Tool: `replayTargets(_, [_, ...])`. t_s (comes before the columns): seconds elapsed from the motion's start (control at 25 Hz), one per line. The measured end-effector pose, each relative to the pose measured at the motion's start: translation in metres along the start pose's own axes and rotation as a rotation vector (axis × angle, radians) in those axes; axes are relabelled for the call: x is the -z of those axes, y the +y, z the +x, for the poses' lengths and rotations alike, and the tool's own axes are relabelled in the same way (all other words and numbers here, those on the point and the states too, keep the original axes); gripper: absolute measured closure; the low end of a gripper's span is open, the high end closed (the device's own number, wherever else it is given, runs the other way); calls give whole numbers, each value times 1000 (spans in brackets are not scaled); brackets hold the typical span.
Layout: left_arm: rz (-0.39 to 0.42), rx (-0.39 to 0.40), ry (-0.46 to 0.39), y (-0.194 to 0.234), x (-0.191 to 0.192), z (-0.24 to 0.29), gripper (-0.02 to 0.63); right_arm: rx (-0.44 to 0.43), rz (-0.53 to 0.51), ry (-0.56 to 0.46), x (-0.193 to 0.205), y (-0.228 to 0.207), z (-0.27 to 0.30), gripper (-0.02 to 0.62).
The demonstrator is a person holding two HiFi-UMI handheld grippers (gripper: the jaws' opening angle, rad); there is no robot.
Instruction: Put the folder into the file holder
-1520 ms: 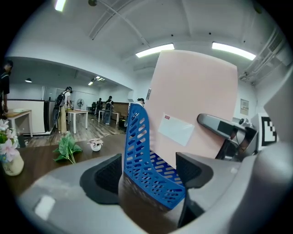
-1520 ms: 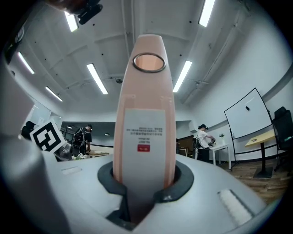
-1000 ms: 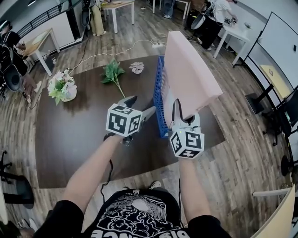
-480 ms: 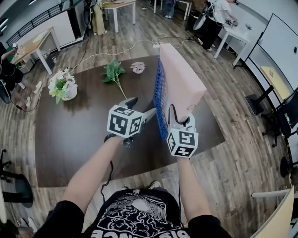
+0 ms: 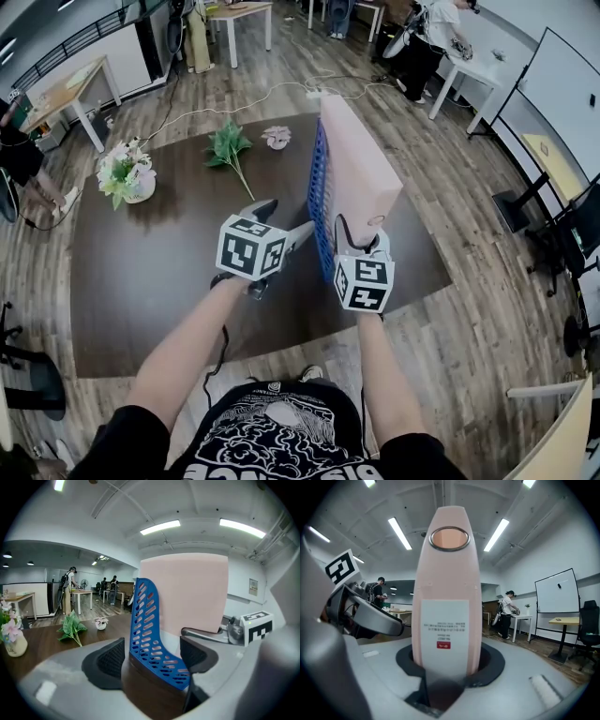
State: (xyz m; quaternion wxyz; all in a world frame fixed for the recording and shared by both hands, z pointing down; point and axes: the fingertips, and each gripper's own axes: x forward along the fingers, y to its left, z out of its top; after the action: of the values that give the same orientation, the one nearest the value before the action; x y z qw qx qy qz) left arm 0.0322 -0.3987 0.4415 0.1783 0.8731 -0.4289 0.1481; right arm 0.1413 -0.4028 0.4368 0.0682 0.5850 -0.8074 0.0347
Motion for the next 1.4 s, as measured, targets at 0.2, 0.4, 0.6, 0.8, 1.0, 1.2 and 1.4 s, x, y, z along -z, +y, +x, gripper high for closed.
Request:
replayTargets(0.2, [3, 4, 1, -4, 2, -2, 235, 3, -6, 57, 6, 1, 2, 416])
replayTargets(0.4, [-1, 3, -1, -5, 3, -5, 235, 1, -8, 99, 10, 1, 2, 410])
replayTargets(0.6, [-5, 2, -3, -3, 6, -11, 235, -7, 18, 135, 12, 2, 2, 405])
replayTargets(0.8, [-8, 4, -8, -4, 7, -17, 235, -3, 23, 109, 0, 2, -1, 370])
replayTargets(1.0, [-8, 14, -19, -8, 7, -24, 235, 1, 15, 109, -4, 3, -12, 348])
replayTargets(1.2, [-7, 29, -23, -14, 8, -32, 235, 5, 22, 119, -5, 6, -26, 348])
replayTargets(1.4, [-10, 48, -29, -19, 11, -41, 235, 16, 32, 128, -8, 11, -44, 348])
